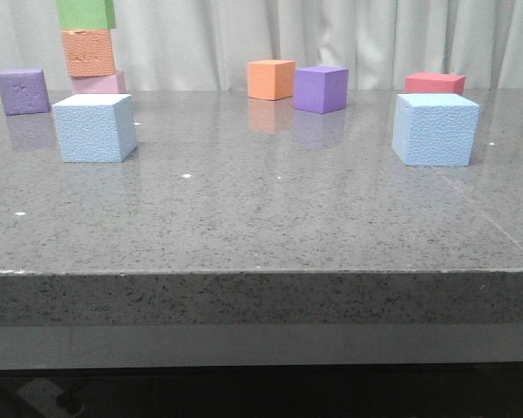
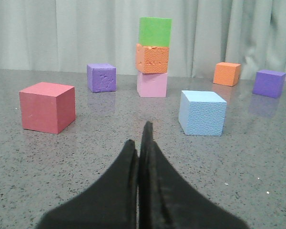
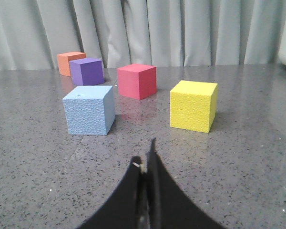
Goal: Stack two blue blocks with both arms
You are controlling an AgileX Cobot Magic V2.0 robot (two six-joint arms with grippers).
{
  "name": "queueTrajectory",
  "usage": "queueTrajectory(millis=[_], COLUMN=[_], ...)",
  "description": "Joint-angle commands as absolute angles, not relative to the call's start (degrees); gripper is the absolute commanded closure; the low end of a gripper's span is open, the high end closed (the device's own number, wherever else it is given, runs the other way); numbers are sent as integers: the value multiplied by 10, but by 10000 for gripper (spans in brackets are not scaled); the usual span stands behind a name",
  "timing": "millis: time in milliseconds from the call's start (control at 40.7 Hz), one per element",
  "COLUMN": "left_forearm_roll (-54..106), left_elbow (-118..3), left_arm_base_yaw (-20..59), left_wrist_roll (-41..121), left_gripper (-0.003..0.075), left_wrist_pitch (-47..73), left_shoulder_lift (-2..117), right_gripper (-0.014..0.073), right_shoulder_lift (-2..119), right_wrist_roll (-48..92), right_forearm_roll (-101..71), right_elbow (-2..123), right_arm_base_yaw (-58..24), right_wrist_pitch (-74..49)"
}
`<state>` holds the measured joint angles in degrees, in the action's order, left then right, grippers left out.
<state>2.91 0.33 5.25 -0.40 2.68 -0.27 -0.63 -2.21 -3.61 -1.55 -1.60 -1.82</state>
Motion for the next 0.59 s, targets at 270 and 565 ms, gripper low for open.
queueTrajectory(millis=[270,565], left_forearm_roll=[32,-9], left_elbow=[5,5], left_arm_base_yaw=[53,53], left_wrist_roll=[-3,9], left_gripper=[741,741], left_wrist_pitch=[-21,-18], left_shoulder_lift=[-13,-13], right_gripper=[711,711], right_shoulder_lift=[-16,-16], right_wrist_roll=[-16,-16], right_forearm_roll=[-32,-32], right_elbow=[-12,-12], right_arm_base_yaw=[-12,-12], right_wrist_pitch=[33,33])
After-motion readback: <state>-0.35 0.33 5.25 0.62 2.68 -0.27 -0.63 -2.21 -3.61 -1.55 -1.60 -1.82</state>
